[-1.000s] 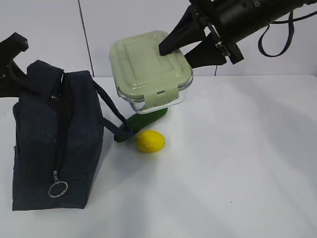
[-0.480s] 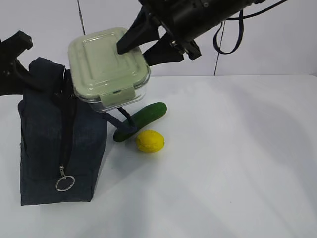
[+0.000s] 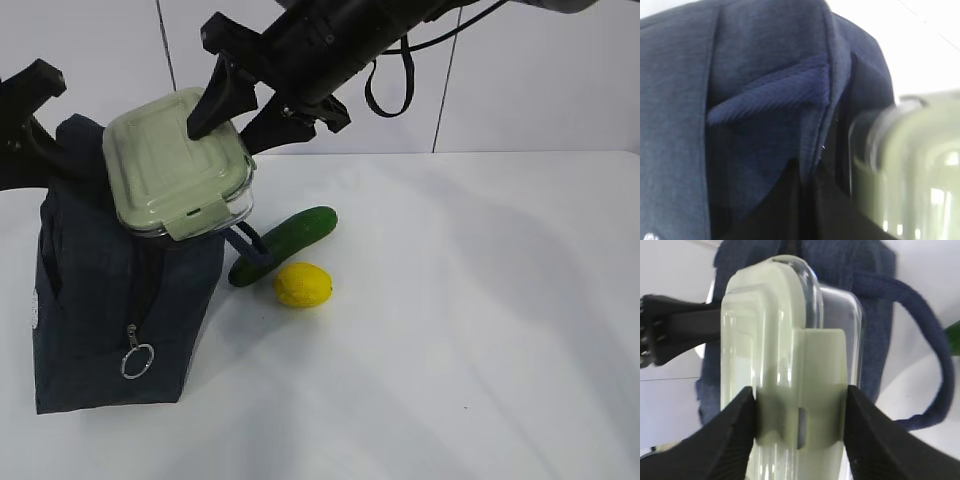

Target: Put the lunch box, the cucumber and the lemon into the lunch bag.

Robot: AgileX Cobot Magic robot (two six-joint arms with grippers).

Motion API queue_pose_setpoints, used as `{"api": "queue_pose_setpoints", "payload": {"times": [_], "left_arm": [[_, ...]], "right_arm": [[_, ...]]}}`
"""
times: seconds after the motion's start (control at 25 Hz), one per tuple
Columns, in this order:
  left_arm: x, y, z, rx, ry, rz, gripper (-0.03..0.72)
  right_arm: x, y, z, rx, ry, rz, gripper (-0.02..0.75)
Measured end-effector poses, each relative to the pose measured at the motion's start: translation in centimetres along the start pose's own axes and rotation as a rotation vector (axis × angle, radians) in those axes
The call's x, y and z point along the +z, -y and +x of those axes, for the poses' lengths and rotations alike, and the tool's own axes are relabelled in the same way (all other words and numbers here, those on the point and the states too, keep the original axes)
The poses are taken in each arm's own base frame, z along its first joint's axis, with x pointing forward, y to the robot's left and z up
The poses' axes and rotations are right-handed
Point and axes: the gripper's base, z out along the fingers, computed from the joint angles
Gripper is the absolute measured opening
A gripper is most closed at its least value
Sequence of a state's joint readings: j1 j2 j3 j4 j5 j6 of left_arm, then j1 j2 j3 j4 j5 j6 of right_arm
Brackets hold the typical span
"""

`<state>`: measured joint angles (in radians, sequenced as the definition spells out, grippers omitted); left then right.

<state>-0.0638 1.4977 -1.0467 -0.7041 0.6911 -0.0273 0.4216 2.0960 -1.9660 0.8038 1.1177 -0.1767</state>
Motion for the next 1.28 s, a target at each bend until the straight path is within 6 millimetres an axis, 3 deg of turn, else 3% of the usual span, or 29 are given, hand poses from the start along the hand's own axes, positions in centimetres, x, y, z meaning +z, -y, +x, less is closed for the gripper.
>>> {"api": "queue_pose_setpoints", "payload": {"times": [0.36,0.84,1.28], "left_arm": [[0.0,0.1,-0.1,-0.023,0.012,0.016,-0.007],[0.0,0.4,-0.4,-0.053,0.039,0.040,-0.007],[0.3,0.5,-0.5,-0.057,0.047,0.067,-0.007]], "right_arm": [[2.6,1.3,-1.5,-0.024,-0.006,0.091,0.406],[7.9,-0.5,-0.3,-0.056,-0.017,0.067,0.406],[9.1,-0.5,-0.2,-0.017,-0.010,0.020,0.406]]}}
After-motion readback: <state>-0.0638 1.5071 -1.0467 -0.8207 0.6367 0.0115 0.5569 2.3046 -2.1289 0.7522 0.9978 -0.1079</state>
